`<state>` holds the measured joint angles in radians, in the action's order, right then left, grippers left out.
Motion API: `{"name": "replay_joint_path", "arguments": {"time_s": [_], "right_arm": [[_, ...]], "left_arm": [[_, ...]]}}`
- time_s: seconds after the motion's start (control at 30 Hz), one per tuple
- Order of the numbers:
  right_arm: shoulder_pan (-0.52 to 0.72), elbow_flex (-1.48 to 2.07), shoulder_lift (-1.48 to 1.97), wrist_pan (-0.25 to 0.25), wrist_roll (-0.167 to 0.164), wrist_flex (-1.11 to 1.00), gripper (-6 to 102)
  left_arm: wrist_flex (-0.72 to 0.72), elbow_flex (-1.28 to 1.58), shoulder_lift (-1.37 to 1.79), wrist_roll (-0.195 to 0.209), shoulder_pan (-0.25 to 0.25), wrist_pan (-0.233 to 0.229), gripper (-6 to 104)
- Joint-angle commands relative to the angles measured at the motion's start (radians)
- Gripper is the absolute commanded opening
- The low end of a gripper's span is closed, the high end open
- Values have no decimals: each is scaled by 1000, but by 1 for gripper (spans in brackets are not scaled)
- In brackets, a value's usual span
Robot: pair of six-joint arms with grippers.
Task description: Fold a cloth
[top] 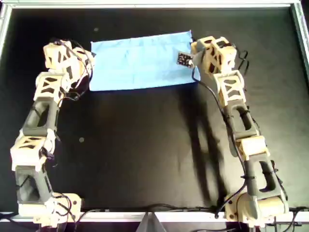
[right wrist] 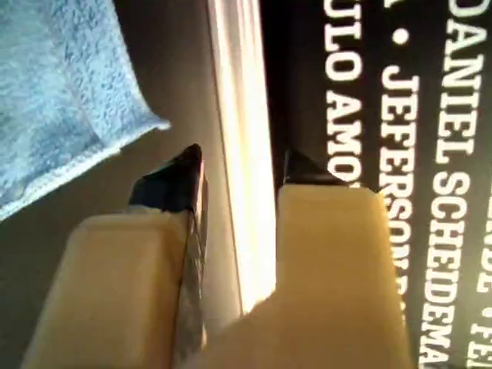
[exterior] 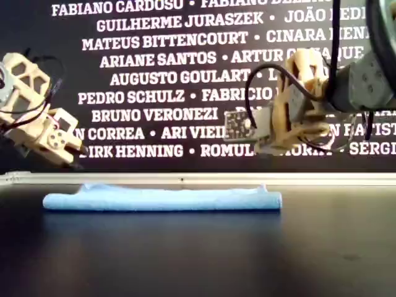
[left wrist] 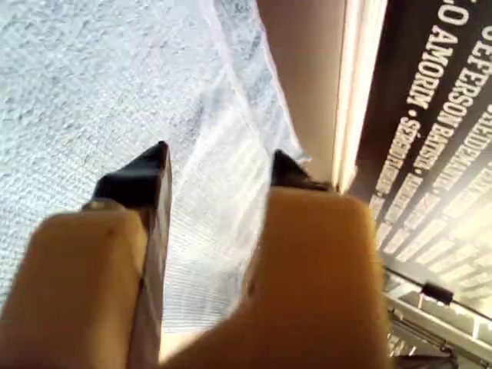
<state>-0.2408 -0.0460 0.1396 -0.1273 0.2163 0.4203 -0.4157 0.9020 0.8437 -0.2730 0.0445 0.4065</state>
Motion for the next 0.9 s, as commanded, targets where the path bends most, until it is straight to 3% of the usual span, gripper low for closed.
{"name": "replay_joint_path", "arguments": {"time_s": [0.0, 0.3, 0.5, 0.57, 0.73, 0.8, 0.87], "right_arm": [[6, -91, 71, 3, 3, -38, 42], [37, -92, 189, -15, 5, -20, 44], [69, -92, 457, 3, 3, 140, 44], [58, -91, 572, 5, 3, 285, 44], [37, -91, 842, 15, 18, 810, 44], [46, -84, 920, 71, 6, 954, 44], [58, -58, 1014, 166, 5, 959, 44]], "left_arm": [[20, -71, 35, -6, 6, -5, 49], [-32, -41, 156, 11, 3, -5, 49], [-273, 107, 581, 17, 2, -26, 49], [-362, 152, 756, 44, 3, -101, 49], [-525, 221, 1146, 190, 11, -383, 49], [-581, 253, 1253, 199, 18, -440, 49], [-638, 288, 1341, 215, 20, -460, 49]]}}
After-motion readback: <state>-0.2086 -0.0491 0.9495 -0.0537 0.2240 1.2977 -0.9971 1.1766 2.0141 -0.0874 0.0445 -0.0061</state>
